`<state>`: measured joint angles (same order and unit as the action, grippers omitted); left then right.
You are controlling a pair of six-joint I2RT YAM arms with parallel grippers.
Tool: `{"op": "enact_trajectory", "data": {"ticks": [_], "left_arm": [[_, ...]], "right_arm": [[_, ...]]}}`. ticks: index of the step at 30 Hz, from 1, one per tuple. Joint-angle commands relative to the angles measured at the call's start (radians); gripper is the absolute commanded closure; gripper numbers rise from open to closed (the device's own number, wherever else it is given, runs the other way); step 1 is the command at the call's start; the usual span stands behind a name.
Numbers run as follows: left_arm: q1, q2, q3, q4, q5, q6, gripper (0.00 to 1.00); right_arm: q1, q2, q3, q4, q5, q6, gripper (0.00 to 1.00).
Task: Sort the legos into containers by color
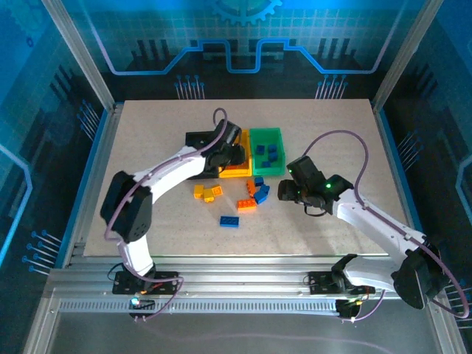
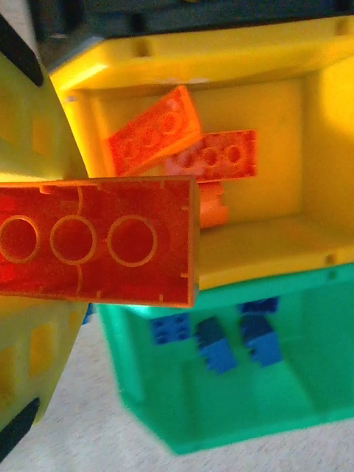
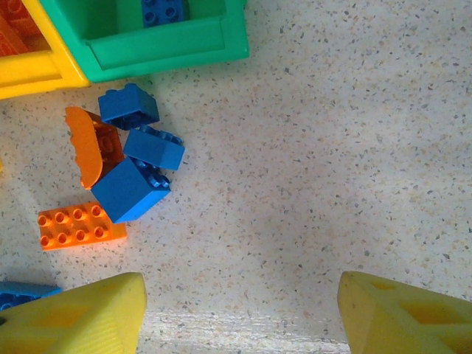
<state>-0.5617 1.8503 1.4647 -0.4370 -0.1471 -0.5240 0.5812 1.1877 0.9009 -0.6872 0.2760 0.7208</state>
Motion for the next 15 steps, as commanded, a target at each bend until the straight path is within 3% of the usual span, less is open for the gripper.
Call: {"op": "enact_trajectory", "data": {"ticks": [1, 9, 12, 15], "left_arm": [[0.024, 0.092, 0.118, -0.085, -0.037, 0.011, 0.72], [0.057, 0.202, 0.273, -0.144, -0.02, -0.015, 0.47], [0.055, 0.159, 0.264, -0.13, 0.008, -0.027, 0.35], [0.049, 0.068, 0.206, -0.085, 0.04, -0.036, 0.16]], "right_arm": [[-0.007, 0.003, -0.016, 0.007, -0.027, 0.016, 0.29], [0.03, 0.024, -0.079, 0.102, -0.153, -0.039, 0.29], [0.045, 0.057, -0.073, 0.115, -0.16, -0.032, 0.29], [0.055, 0.095, -0.062, 0.131, -0.154, 0.011, 0.28]]}}
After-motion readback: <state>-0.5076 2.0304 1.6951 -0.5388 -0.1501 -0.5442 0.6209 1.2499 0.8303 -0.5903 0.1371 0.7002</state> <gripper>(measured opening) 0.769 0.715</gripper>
